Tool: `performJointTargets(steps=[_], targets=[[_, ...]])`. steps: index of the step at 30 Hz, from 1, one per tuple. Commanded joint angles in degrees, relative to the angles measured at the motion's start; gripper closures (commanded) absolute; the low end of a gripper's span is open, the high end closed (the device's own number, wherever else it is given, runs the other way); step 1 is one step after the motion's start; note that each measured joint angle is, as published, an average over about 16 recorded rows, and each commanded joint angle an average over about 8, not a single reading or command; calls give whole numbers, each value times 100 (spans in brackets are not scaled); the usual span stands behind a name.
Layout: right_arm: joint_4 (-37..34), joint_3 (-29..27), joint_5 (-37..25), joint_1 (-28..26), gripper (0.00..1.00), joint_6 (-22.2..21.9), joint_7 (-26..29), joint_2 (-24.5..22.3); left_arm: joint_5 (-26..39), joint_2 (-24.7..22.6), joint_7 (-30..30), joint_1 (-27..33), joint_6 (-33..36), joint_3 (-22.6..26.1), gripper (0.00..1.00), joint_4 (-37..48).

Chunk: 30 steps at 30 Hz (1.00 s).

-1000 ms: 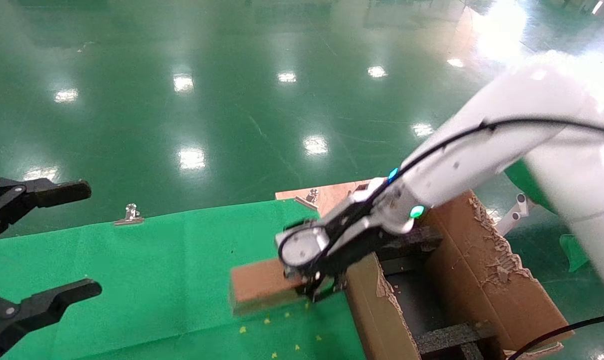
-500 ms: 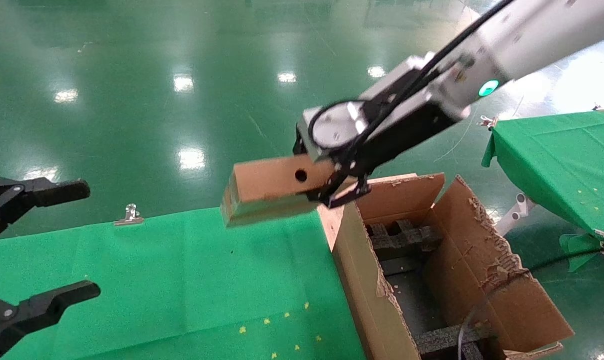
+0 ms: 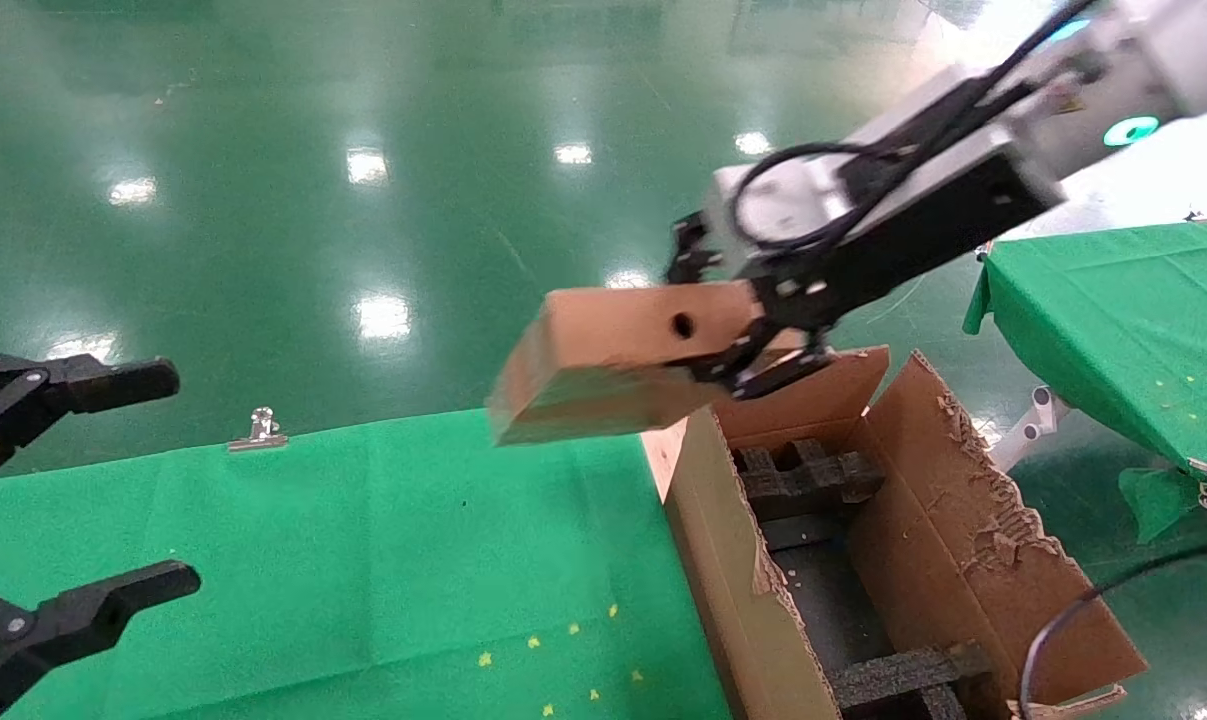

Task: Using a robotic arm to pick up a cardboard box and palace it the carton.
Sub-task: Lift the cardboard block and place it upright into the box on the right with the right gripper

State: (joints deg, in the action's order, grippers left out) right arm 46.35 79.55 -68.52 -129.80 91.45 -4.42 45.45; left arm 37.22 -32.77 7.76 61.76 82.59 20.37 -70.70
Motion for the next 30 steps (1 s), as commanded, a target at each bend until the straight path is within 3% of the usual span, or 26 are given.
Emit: performJointTargets(steps=[1,18,30], targets=[[-133,178,92,-134,100,-1,-71,-150,0,0,0,0,0,0,0,0],[-1235,1725,-363,-966,100,-47,-507,-1309,0,0,0,0,0,0,0,0],[-1674,2129,-436,-974,100,-147,-589,-1545,-1,1,0,-1,-2,0,0,2]])
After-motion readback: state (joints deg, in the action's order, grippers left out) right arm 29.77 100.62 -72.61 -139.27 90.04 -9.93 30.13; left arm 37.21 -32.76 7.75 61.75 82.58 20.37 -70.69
